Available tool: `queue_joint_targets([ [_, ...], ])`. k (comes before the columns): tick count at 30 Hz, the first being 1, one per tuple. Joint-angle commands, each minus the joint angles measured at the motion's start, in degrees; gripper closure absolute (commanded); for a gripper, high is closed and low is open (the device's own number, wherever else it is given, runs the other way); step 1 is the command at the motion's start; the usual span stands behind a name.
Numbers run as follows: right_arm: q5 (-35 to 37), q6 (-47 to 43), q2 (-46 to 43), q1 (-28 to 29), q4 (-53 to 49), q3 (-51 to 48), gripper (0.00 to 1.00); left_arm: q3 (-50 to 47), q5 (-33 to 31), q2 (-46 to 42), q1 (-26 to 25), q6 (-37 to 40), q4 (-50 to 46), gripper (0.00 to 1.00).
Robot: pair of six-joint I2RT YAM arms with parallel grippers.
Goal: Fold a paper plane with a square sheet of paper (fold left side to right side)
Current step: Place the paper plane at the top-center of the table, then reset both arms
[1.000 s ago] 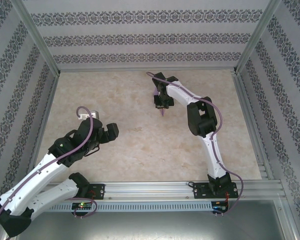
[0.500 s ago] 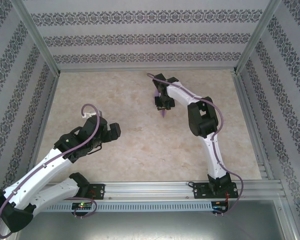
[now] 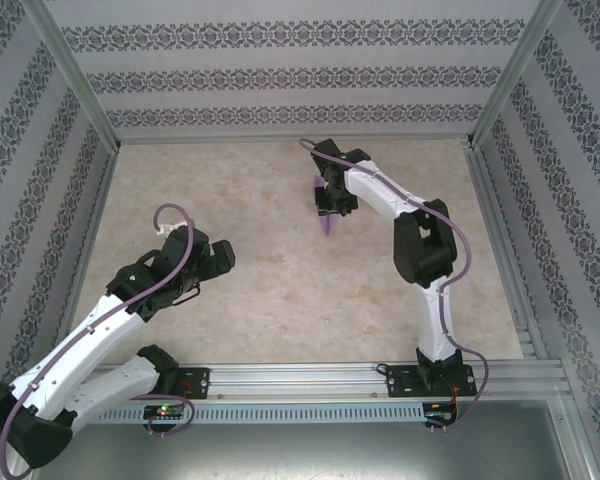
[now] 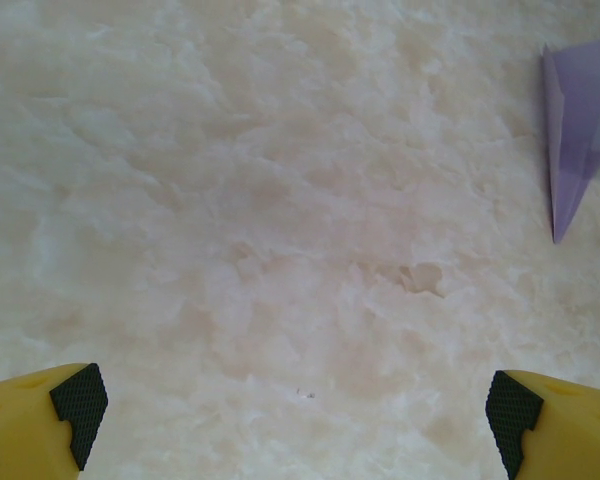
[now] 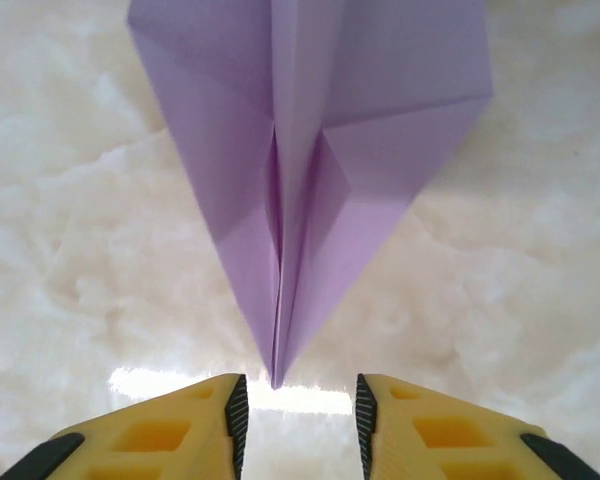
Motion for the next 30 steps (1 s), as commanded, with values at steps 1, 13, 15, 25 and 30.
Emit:
queue_joint_targets([
  [1, 1.2, -1.2, -11.1, 0.9, 1.7, -6.1, 0.61, 0.2, 3.2, -1.2, 5.3, -0.5, 1.3, 0.00],
  [13, 8.1, -9.2, -57.3, -8.9, 25.7, -47.9, 0.12, -5.3, -11.4, 1.8, 18.8, 16.6, 18.0, 0.00],
  [15, 7.9, -9.0, -62.7, -12.4, 32.3, -55.4, 0.02, -8.4, -16.4, 2.8, 18.7, 20.2, 24.6, 0.00],
  [25, 12.9, -13.7, -64.9, -22.9, 62.0, -80.6, 0.02, -20.1, -17.6, 15.4, 19.8, 36.3, 49.3, 0.00],
  [30, 7.8, -15.0, -53.7, -24.9, 77.6, -82.7, 0.02, -23.8, -13.7, 22.0, 20.0, 39.9, 60.7, 0.00],
])
